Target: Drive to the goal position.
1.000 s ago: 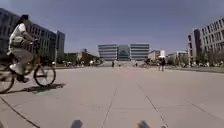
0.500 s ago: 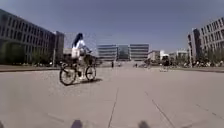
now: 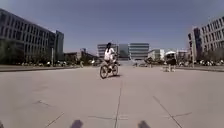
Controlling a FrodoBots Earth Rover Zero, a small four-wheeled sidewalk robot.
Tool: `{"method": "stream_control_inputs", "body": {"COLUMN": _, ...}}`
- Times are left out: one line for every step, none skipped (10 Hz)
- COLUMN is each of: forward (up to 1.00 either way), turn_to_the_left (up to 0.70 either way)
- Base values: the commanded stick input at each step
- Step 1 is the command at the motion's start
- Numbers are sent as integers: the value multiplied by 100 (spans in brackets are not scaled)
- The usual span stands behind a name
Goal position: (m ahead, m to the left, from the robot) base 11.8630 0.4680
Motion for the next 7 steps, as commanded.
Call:
{"method": "stream_control_inputs", "body": {"forward": 100, "turn_to_the_left": 0}}
{"method": "stream_control_inputs", "body": {"forward": 100, "turn_to_the_left": 0}}
{"method": "stream_control_inputs", "body": {"forward": 100, "turn_to_the_left": 0}}
{"method": "stream_control_inputs", "body": {"forward": 100, "turn_to_the_left": 0}}
{"method": "stream_control_inputs", "body": {"forward": 100, "turn_to_the_left": 0}}
{"method": "stream_control_inputs", "body": {"forward": 100, "turn_to_the_left": 0}}
{"method": "stream_control_inputs", "body": {"forward": 100, "turn_to_the_left": 0}}
